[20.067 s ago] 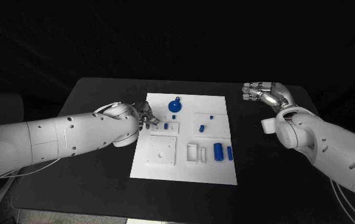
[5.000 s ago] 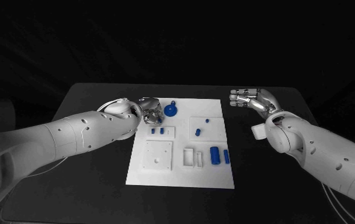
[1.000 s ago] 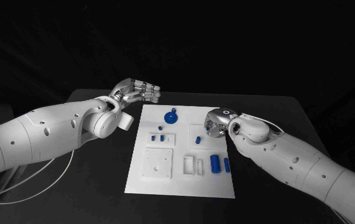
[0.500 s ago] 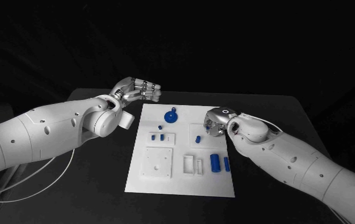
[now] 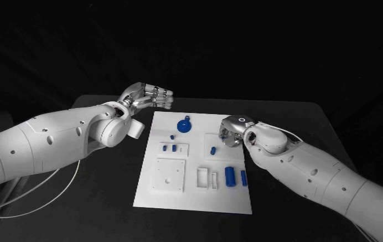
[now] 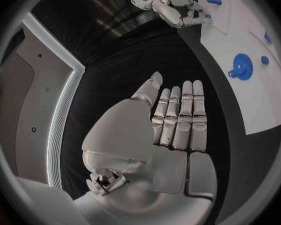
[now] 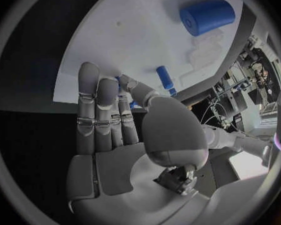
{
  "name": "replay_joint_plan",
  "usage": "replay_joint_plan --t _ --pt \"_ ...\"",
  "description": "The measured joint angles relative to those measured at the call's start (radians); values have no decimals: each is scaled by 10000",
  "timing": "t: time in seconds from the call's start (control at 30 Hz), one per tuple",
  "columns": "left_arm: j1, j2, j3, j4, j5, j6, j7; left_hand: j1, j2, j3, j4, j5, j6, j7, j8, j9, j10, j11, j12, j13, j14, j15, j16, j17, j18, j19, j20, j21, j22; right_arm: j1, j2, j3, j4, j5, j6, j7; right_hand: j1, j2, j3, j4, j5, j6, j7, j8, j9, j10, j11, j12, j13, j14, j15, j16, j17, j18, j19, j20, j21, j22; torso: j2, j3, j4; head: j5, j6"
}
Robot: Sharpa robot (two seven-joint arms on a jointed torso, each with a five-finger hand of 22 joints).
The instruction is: Assemble the parts on the task board
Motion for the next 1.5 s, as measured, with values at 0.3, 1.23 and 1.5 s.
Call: replay_joint_plan --t 0.3,1.23,1.5 --pt "3 2 0 -5 5 14 -31 0 0 0 0 0 0 0 0 0 0 0 0 0 0 0 0 1 0 0 0 0 0 -40 4 -38 25 -157 -370 -171 16 -65 38 -17 14 33 -33 -1 0 8 4 9 3 36 -35 0 51 -9 -23 4 -106 593 -4 -7 -1 11 -4" --pt "7 -40 -1 83 15 -78 -18 -39 39 -1 -55 60 0 0 0 1 0 0 0 0 0 0 0 1 0 0 0 40 -84 -373 -1070 333 3103 586 -1830 18 -87 -169 49 -31 351 109 -37 -32 5 73 -4 8 -1 6 -70 -2 52 12 52 -67 -491 1231 -16 -8 -7 679 -35" --pt "7 101 -4 101 82 -490 173 -40 39 -1 -55 60 0 0 0 1 0 0 0 0 0 0 0 1 -1 73 1 39 -182 -547 -486 251 3438 587 -1903 187 -83 -164 48 -31 351 107 -36 -34 2 73 -4 6 -9 7 -69 -3 51 15 71 -48 -566 1311 -69 -52 19 1150 -35"
